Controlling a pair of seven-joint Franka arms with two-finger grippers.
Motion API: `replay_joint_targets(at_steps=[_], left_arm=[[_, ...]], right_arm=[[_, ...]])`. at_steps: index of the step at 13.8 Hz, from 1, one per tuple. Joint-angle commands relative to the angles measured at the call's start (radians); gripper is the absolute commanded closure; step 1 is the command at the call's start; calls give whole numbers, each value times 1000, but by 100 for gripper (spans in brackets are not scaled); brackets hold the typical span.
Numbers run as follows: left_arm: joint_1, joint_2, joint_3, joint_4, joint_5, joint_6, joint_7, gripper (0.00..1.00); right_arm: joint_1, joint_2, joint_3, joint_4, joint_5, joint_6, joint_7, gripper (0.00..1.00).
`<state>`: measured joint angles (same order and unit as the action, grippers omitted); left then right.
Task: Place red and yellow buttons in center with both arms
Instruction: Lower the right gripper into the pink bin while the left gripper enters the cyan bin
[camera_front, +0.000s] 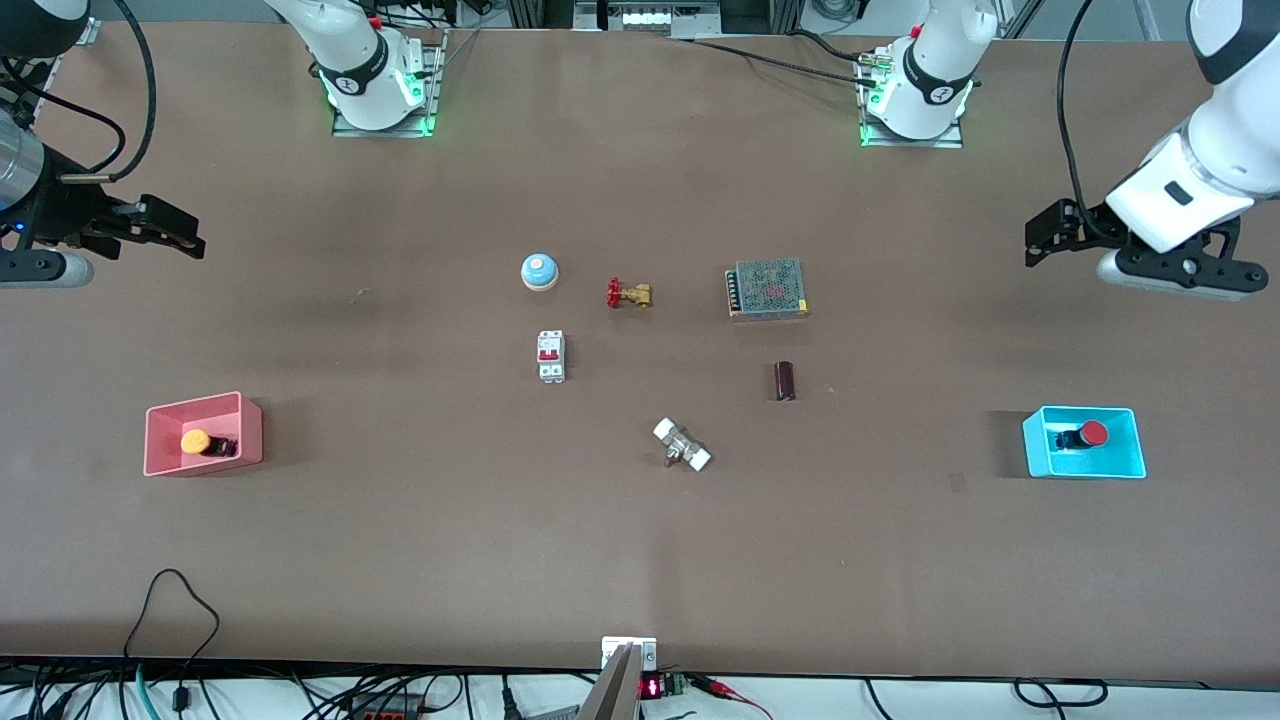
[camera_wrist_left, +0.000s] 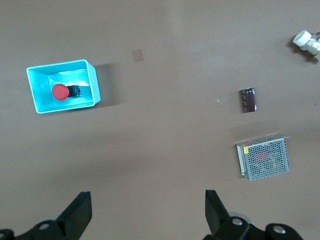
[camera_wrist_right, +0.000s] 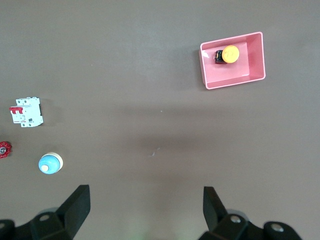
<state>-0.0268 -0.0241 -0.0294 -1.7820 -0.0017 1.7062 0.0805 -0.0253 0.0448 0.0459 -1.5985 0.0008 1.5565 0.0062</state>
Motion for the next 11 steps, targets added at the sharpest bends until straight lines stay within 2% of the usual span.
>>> replay_joint_targets(at_steps=[1, 8, 11], left_arm=[[16, 55, 8, 64, -6, -19, 10, 0], [18, 55, 8, 70, -6, -25, 7, 0], [45, 78, 8, 72, -6, -22, 11, 0]], right_arm=[[12, 3, -8, 11, -13, 1, 17, 0], [5, 27, -8, -8, -10, 34, -8, 0], [-19, 98, -8, -12, -16, 112, -69, 0]])
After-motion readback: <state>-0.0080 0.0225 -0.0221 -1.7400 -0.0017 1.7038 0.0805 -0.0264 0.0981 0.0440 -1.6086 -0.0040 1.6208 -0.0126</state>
